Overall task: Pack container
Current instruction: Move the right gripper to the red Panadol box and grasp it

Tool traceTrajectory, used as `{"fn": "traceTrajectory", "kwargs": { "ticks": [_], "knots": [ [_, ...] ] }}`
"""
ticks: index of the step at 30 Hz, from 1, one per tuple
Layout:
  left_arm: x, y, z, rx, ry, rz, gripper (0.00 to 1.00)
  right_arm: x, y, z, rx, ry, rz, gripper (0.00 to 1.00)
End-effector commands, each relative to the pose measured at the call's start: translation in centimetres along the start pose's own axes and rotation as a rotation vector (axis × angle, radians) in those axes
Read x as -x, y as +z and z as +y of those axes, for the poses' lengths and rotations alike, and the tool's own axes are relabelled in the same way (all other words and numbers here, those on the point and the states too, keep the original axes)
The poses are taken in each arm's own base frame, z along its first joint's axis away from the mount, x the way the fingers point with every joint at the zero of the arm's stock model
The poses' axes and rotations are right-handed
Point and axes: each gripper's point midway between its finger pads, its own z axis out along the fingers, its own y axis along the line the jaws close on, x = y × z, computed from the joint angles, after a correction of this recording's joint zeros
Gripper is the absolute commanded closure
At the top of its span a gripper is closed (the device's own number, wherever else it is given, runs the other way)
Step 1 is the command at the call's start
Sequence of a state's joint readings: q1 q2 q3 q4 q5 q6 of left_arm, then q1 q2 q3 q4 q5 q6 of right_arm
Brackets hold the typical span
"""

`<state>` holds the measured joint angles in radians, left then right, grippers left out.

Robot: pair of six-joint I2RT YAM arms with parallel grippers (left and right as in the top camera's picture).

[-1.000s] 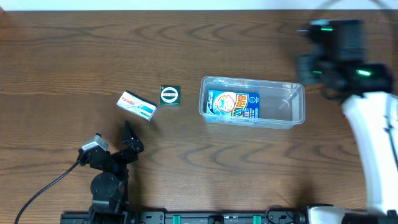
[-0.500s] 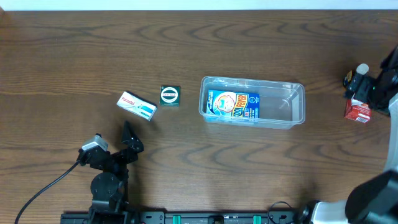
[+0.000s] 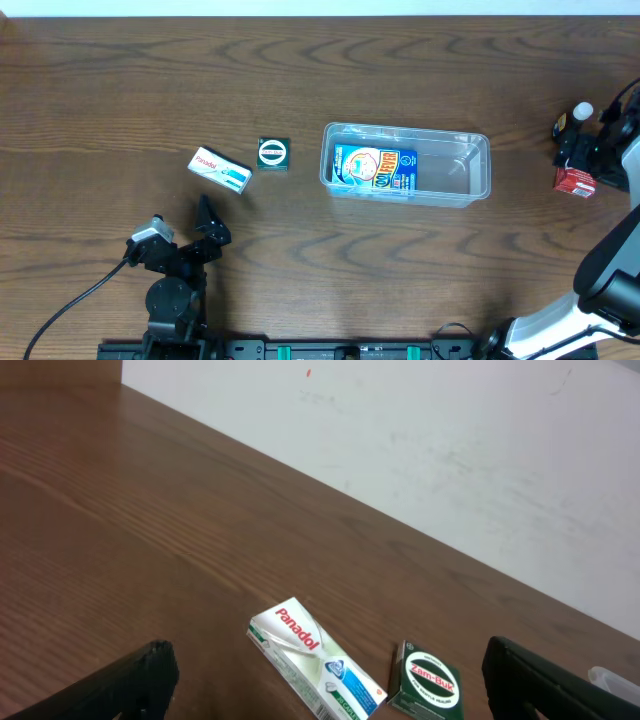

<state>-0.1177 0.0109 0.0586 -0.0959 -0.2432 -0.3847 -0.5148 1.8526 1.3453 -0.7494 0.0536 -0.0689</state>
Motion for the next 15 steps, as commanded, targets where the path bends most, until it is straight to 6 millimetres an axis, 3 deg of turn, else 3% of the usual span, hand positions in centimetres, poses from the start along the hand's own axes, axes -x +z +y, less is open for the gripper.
{"fn": "traceTrajectory", "kwargs": {
  "ticks": [1,9,15],
  "knots": [
    [-1.2,0.2,0.9,0.031,0.023,0.02,0.02,0.6,0.4,-0.2,0.047,-0.062,-0.027,0.01],
    [-1.2,0.2,0.9,0.031,0.023,0.02,0.02,1.7,0.6,-0.7,0.069,-0.089,-0.083,0.01],
    [-1.2,0.2,0.9,0.031,0.023,0.02,0.02,1.3,1.8,-0.4,0.099,-0.103,-0.089,0.01]
  ]
}}
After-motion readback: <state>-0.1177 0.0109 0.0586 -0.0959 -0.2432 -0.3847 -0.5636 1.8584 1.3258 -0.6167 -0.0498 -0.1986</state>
